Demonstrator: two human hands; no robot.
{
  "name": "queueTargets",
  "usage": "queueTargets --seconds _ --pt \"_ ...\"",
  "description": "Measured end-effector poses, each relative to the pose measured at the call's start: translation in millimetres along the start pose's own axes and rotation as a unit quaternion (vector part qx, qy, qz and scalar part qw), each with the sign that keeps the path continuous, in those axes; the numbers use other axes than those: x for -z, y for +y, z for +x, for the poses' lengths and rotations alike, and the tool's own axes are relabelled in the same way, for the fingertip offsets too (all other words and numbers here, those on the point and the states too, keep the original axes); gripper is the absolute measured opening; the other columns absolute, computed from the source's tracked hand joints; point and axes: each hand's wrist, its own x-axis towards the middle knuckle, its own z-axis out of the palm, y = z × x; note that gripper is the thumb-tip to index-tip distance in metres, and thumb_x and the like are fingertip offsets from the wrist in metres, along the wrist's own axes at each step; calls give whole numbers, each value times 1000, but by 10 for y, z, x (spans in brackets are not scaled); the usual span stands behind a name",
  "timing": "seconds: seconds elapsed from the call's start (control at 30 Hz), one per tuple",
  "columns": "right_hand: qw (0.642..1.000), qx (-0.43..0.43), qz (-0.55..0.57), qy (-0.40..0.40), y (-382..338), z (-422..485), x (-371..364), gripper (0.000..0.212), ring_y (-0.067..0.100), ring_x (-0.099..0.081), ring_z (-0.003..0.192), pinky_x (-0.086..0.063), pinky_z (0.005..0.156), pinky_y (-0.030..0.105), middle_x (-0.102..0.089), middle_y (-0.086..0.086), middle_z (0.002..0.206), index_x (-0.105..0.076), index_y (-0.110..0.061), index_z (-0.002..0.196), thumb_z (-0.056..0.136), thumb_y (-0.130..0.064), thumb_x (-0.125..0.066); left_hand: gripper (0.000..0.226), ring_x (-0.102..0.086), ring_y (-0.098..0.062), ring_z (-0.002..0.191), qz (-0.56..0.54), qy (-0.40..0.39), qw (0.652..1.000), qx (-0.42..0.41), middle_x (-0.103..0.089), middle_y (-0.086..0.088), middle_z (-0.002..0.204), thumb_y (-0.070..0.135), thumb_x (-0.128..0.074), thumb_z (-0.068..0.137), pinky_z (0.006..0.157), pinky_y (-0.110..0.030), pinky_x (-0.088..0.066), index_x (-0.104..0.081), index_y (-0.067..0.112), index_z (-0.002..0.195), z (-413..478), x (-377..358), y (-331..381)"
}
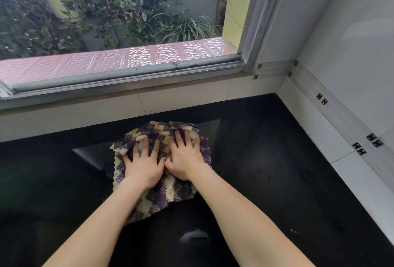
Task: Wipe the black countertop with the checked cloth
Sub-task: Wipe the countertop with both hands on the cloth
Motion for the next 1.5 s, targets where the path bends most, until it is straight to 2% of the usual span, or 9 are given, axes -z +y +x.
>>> queueTargets --seconds 0.23,0.4,0.67,0.97,1.1,1.33,1.4,1.5 --pt "997 -20 20 -66 193 267 238 77 35 15 141 8 108 62 5 10 158 -6 -21 150 87 -51 -39 67 11 -32 142 -3 -72 997 -19 18 -3 156 61 -23 90 111 -60 -3 5 37 146 400 204 11" --pt "990 -60 4 -127 103 349 324 84 38 19 139 8 106 62 14 9 157 2 -22 150 85 -55 -41 66 18 -30 140 -2 -97 995 -16 24 -3 154 56 -22 91 111 -58 4 11 37 145 397 217 38" --pt "993 -59 -19 -101 67 60 184 67 35 22 139 11 110 58 18 9 156 10 -20 149 96 -46 -22 62 23 -28 139 -4 -60 998 -26 27 -4 152 54 -12 93 111 -54 10 12 31 145 148 96 97" --pt "992 -61 -44 -98 -37 -315 73 65 36 21 139 10 109 60 17 12 156 10 -18 149 96 -42 -19 63 15 -30 141 10 -39 999 -35 17 -7 155 54 -13 93 112 -55 2 8 29 147 -279 12 145" --pt "994 -76 -28 -78 -193 -610 -47 64 34 22 139 11 110 58 18 12 156 12 -17 148 96 -39 -18 61 15 -28 141 3 -24 999 -43 15 -6 156 51 -10 94 112 -55 4 7 28 147 -590 -87 122" --pt "992 -76 -32 -95 -621 -1171 -209 63 34 28 137 17 107 55 25 13 153 16 -14 147 98 -39 -15 58 18 -24 141 1 -31 998 -46 17 -5 156 46 -7 95 112 -55 5 11 26 146 -1249 -300 -94" --pt "993 -73 -30 -88 -747 -1335 -277 63 34 28 136 19 106 55 25 13 153 16 -14 146 98 -39 -15 60 18 -24 141 8 -22 999 -45 16 -4 156 50 -2 92 112 -55 4 11 26 146 -1431 -372 -178" --pt "995 -64 -25 -73 -926 -1572 -374 63 33 29 136 21 105 55 25 13 153 16 -14 147 98 -38 -16 81 16 -24 142 17 -10 999 -48 15 -4 156 56 20 71 111 -55 5 10 28 146 -1700 -493 -302"
